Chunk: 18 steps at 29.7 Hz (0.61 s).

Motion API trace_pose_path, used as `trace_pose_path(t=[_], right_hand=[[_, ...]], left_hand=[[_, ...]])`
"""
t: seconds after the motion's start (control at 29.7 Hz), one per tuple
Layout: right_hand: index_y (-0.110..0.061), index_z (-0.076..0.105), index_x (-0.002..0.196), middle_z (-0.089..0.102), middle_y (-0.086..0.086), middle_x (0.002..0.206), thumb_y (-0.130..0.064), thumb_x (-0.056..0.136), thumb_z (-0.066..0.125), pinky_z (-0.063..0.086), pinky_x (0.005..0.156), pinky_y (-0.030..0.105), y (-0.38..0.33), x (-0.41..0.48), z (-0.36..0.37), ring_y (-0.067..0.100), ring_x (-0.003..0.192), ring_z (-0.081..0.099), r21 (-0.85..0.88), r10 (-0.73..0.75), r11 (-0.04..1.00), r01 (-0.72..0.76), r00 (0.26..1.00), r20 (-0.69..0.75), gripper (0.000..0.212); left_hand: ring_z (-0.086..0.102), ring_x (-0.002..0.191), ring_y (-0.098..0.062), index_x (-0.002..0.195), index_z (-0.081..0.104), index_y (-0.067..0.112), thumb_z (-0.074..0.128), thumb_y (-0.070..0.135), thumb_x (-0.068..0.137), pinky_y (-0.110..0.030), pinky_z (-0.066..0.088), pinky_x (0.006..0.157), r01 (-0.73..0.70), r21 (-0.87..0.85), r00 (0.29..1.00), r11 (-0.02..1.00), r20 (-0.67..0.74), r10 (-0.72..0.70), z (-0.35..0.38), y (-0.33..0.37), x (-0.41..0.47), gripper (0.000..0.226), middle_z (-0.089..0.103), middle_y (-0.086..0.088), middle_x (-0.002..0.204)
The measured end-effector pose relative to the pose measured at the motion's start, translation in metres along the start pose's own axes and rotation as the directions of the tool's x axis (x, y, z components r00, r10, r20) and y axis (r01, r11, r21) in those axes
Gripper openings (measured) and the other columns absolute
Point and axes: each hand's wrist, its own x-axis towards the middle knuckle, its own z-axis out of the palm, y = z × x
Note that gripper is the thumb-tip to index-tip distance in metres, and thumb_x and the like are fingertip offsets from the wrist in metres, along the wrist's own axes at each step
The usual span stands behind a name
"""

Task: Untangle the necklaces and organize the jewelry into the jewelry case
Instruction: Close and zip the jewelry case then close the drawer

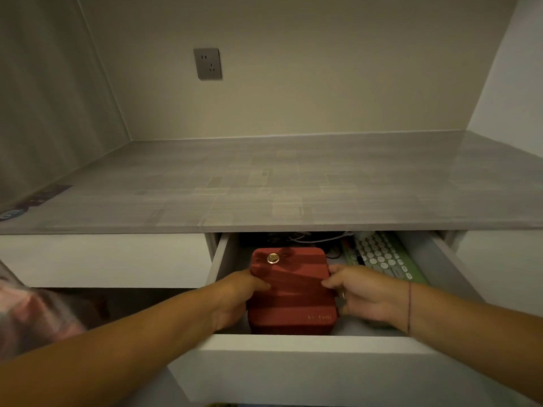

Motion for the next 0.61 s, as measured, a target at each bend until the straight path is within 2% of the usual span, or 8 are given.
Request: trace_pose_path(t=[0.1, 0.2, 0.34, 0.44, 0.51, 0.54, 0.57, 0.61], right_hand=[[-0.012, 0.060, 0.106, 0.060, 0.012, 0.107, 0.003, 0.090, 0.042, 0.050, 0.064, 0.034, -0.003, 0.017, -0.002, 0.022, 0.089, 0.059, -0.021, 0.059, 0.998, -0.059, 0.998, -0.004, 0.028], [-0.010, 0.059, 0.116, 0.059, 0.013, 0.116, 0.002, 0.090, 0.044, 0.051, 0.067, 0.035, -0.001, 0.028, -0.004, 0.022, 0.094, 0.059, -0.025, 0.085, 0.996, -0.085, 0.996, 0.006, 0.033], [-0.006, 0.057, 0.118, 0.057, 0.017, 0.120, 0.003, 0.088, 0.044, 0.052, 0.072, 0.037, -0.005, 0.035, -0.005, 0.025, 0.096, 0.059, -0.036, 0.120, 0.992, -0.119, 0.993, 0.018, 0.034], [-0.007, 0.058, 0.113, 0.057, 0.015, 0.116, 0.002, 0.088, 0.046, 0.051, 0.069, 0.037, -0.008, 0.030, -0.004, 0.024, 0.094, 0.059, -0.055, 0.120, 0.991, -0.118, 0.992, 0.025, 0.029], [-0.008, 0.058, 0.115, 0.060, 0.013, 0.118, -0.003, 0.090, 0.049, 0.051, 0.076, 0.035, -0.010, 0.023, -0.002, 0.023, 0.100, 0.059, -0.169, 0.055, 0.984, -0.048, 0.998, 0.040, 0.028], [-0.010, 0.057, 0.120, 0.060, 0.011, 0.122, -0.008, 0.091, 0.053, 0.050, 0.085, 0.034, -0.011, 0.018, -0.002, 0.021, 0.106, 0.058, -0.301, -0.020, 0.953, 0.037, 0.998, 0.060, 0.030], [-0.014, 0.052, 0.127, 0.055, 0.007, 0.130, -0.017, 0.091, 0.056, 0.046, 0.096, 0.034, -0.011, 0.011, -0.001, 0.018, 0.114, 0.054, -0.474, -0.109, 0.868, 0.145, 0.989, 0.104, 0.036], [-0.019, 0.043, 0.136, 0.044, 0.000, 0.140, -0.031, 0.091, 0.058, 0.039, 0.104, 0.032, -0.010, 0.002, -0.001, 0.015, 0.124, 0.046, -0.654, -0.185, 0.716, 0.246, 0.969, 0.162, 0.048]], left_hand=[[0.060, 0.110, -0.027, 0.112, 0.064, 0.010, 0.053, 0.000, 0.090, -0.043, 0.042, 0.105, 0.070, 0.010, 0.998, 0.998, 0.002, -0.070, -0.001, 0.003, 0.008, 0.027, 0.068, -0.013, 0.114], [0.058, 0.111, -0.026, 0.113, 0.063, 0.010, 0.055, 0.001, 0.089, -0.039, 0.045, 0.100, 0.125, 0.035, 0.992, 0.992, 0.015, -0.125, -0.001, 0.003, 0.009, 0.027, 0.065, -0.012, 0.117], [0.058, 0.111, -0.027, 0.115, 0.062, 0.008, 0.058, 0.003, 0.087, -0.036, 0.047, 0.098, 0.164, 0.007, 0.986, 0.986, 0.015, -0.165, -0.002, 0.004, 0.014, 0.029, 0.064, -0.013, 0.117], [0.057, 0.112, -0.026, 0.114, 0.062, 0.011, 0.061, 0.007, 0.086, -0.039, 0.041, 0.106, 0.146, 0.033, 0.989, 0.989, 0.019, -0.147, -0.001, 0.006, 0.014, 0.029, 0.065, -0.011, 0.117], [0.056, 0.115, -0.023, 0.117, 0.060, 0.015, 0.064, 0.012, 0.085, -0.041, 0.036, 0.110, 0.058, 0.128, 0.998, 0.990, 0.023, -0.062, 0.000, 0.006, 0.011, 0.033, 0.064, -0.009, 0.122], [0.057, 0.115, -0.022, 0.123, 0.056, 0.018, 0.066, 0.016, 0.085, -0.040, 0.039, 0.109, -0.006, 0.177, 0.999, 0.984, 0.039, -0.001, 0.001, 0.007, 0.008, 0.039, 0.063, -0.007, 0.123], [0.057, 0.114, -0.020, 0.130, 0.050, 0.022, 0.068, 0.022, 0.085, -0.038, 0.042, 0.106, -0.077, 0.229, 0.996, 0.970, 0.065, 0.063, 0.002, 0.008, 0.004, 0.049, 0.061, -0.004, 0.125], [0.056, 0.115, -0.018, 0.137, 0.042, 0.027, 0.069, 0.031, 0.084, -0.036, 0.044, 0.104, -0.149, 0.277, 0.986, 0.949, 0.113, 0.122, 0.001, 0.009, -0.003, 0.059, 0.058, 0.000, 0.129]])
